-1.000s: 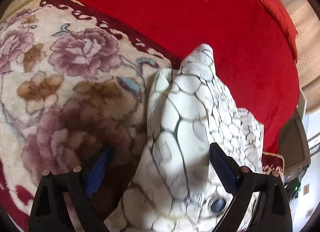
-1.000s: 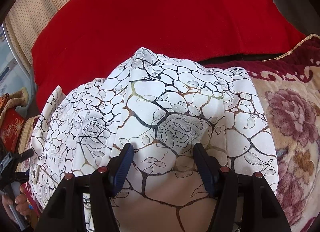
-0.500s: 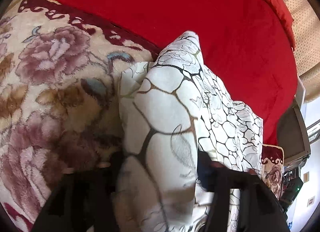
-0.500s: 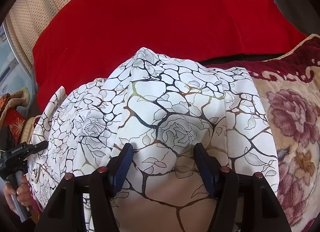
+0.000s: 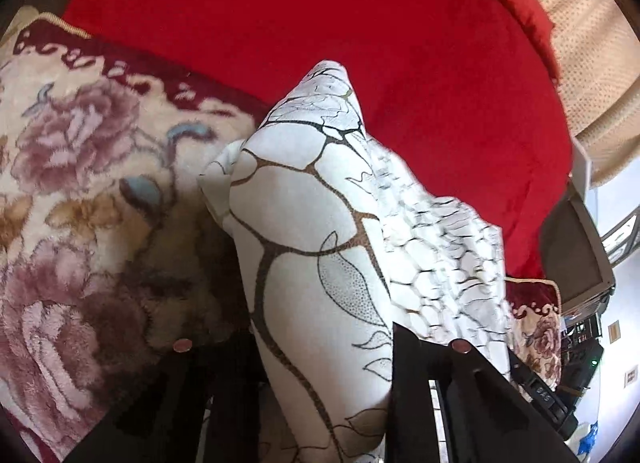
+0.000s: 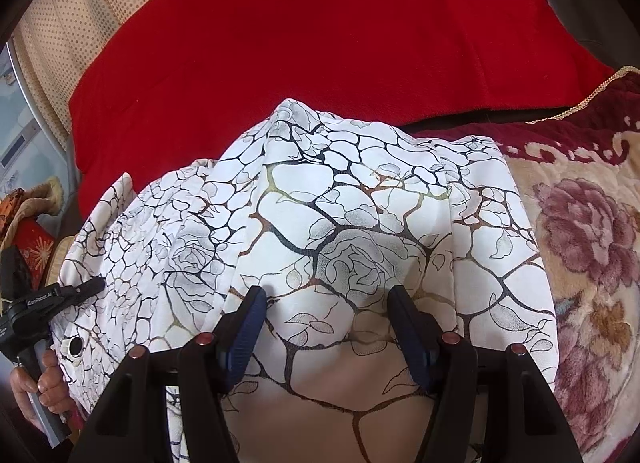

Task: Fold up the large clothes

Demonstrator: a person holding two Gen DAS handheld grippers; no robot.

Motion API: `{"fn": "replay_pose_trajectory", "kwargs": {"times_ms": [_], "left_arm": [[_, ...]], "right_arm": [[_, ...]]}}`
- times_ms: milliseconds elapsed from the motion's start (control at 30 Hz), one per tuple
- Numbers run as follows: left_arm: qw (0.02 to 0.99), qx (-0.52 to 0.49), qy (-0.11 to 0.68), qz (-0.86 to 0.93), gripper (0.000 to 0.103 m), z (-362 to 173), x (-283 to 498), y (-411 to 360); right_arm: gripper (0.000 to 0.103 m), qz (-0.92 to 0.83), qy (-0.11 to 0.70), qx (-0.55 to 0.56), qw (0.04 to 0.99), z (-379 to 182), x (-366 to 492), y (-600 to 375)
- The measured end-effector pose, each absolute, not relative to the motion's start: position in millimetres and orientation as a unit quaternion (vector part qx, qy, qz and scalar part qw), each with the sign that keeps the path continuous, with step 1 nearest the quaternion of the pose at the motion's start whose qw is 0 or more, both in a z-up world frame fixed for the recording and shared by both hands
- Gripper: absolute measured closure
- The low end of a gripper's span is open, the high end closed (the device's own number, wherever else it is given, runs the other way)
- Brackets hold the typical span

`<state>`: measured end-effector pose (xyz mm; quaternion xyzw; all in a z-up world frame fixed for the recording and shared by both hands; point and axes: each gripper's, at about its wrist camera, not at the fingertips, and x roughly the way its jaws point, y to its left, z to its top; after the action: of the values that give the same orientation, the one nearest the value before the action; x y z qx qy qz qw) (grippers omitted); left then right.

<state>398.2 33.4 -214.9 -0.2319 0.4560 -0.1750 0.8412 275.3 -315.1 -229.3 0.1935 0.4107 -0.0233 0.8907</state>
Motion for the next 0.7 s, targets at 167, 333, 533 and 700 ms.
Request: {"fn": "replay_pose_trajectory", "kwargs": {"times_ms": [167,333,533,700], "left_arm": [[0.843,-0.219,0.458,-0.177,0.063,-214.0,396.2,22.6],[0.836,-0.239,0.466,-0.164,0.081,-223.4,395.3,23.7],[0.858,-0.219,0.436,-0.160,0.085,-196.2,376.0,24.6],[0.880,-0.150,0.419,-0.166,0.085,-147.4,357.4,-10.2]], "right_arm": [[0.044,-0.004,0.380,0.239,0.894,-217.0,267.4,-331.1],[0.049,0.021,0.344,0.246,0.906,-199.3,276.0,-335.5],[0.055,0.019,0.437,0.268,0.858,-233.9,303.8,-333.0],[0.055,0.032,0.418,0.310,0.853,-225.5,297.3,-348.6]]}}
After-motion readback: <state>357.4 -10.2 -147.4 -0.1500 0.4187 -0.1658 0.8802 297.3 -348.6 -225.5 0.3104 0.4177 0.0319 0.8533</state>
